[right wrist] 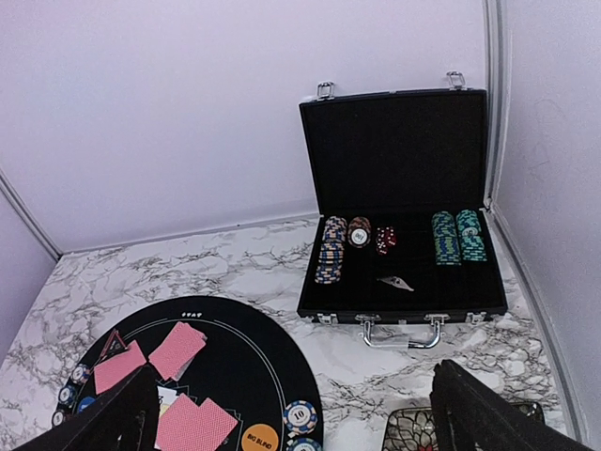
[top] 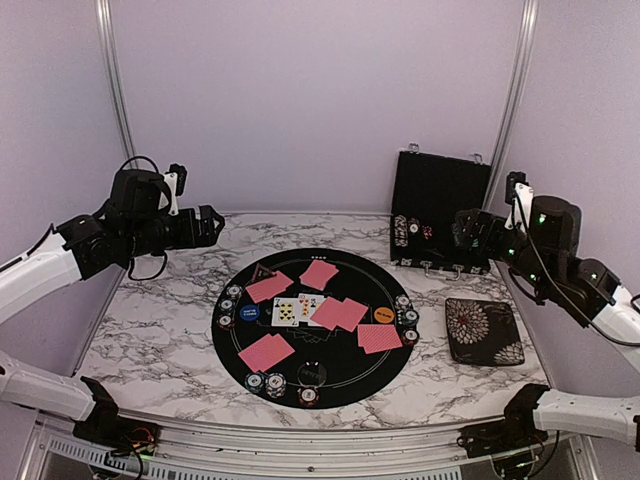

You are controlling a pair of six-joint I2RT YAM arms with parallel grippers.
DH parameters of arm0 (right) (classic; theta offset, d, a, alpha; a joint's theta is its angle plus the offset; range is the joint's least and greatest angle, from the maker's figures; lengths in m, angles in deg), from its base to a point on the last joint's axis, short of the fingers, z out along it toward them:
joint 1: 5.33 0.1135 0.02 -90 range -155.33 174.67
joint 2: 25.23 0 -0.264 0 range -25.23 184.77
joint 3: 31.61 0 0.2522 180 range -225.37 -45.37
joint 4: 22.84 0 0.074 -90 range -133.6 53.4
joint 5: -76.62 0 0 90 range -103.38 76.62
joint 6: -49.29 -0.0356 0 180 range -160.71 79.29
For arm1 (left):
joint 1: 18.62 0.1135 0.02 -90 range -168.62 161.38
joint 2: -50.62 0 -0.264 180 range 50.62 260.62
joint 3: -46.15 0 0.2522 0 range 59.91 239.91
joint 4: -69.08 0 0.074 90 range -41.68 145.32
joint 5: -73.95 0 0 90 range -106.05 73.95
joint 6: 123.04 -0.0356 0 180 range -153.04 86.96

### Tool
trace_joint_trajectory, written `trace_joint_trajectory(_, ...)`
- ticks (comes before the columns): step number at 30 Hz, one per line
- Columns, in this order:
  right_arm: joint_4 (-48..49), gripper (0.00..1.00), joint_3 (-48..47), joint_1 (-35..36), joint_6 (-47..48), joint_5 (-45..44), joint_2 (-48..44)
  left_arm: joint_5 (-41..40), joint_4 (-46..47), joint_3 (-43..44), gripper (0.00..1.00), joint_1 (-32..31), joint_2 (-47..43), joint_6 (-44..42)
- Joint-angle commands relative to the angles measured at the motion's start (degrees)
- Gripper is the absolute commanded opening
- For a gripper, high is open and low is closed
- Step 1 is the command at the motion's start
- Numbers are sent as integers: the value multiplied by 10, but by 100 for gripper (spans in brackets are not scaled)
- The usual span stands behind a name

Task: Distribute texas hold em gaming equipment
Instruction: Reset both arms

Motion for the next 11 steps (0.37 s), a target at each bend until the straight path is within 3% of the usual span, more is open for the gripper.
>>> trace_joint_trajectory(1, 7, 98, -1, 4, 9, -23, 2, -11, 25, -9, 99, 4, -16, 10)
trace_joint_trajectory(11, 22, 98, 2, 4, 12, -20, 10, -12, 28, -13, 99, 4, -20, 8)
